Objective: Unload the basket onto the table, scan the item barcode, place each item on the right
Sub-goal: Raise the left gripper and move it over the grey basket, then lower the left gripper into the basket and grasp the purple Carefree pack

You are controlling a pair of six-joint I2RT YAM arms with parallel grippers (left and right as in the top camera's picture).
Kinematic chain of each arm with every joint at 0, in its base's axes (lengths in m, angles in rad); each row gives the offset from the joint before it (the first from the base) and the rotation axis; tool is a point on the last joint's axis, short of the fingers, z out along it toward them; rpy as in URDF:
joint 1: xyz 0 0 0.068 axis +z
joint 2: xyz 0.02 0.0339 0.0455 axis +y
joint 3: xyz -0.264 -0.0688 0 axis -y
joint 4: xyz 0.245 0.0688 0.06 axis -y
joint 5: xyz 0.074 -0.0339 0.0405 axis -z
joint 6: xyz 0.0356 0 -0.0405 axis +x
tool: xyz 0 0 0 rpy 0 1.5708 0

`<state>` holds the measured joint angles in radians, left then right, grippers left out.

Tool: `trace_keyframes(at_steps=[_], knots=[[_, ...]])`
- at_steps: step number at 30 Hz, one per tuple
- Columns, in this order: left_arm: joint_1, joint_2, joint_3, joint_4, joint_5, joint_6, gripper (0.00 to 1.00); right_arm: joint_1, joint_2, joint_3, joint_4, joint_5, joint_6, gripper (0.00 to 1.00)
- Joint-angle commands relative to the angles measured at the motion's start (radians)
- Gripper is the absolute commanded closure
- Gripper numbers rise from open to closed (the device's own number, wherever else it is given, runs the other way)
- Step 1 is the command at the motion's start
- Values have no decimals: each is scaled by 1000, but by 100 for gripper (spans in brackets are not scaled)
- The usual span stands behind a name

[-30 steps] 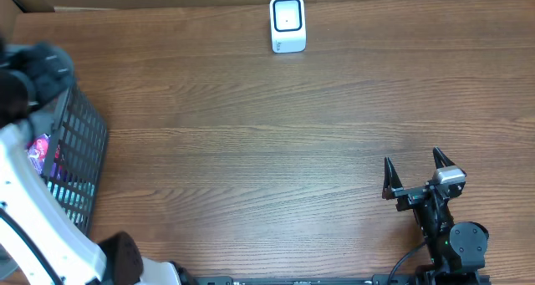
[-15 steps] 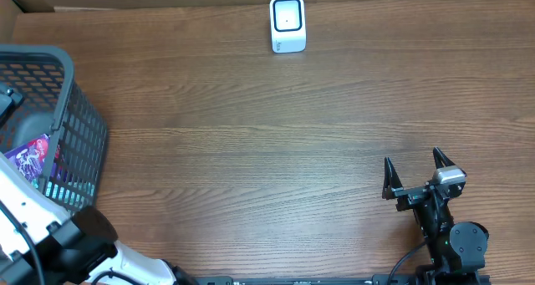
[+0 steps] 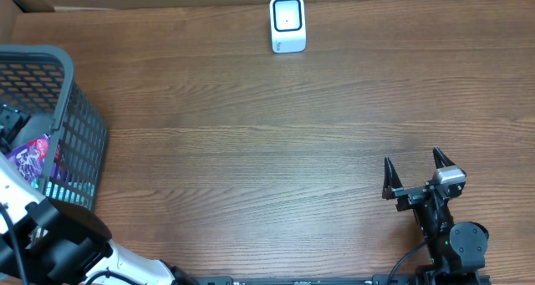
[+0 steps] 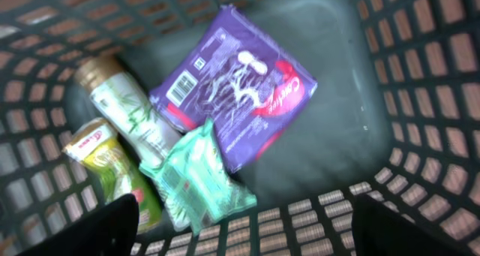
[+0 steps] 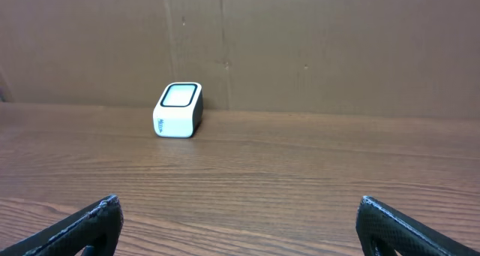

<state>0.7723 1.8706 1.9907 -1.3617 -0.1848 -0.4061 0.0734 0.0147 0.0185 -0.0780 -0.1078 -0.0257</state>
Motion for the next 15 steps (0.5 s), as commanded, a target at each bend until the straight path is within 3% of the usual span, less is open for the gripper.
trace_keyframes(at_steps=[1,3,6,7,15], knots=[[-7,7,-105,89,-26,105,16,4,-11,-11,5,-6,3,0],[-8,7,-152,135,-24,163,7,4,-11,-11,5,-6,3,0],[-9,7,-209,179,-25,175,6,4,-11,-11,5,-6,3,0],[-9,7,-229,196,-25,174,0,4,-11,-11,5,-6,3,0],[-9,7,-347,386,-28,164,0,4,-11,-11,5,-6,3,0]])
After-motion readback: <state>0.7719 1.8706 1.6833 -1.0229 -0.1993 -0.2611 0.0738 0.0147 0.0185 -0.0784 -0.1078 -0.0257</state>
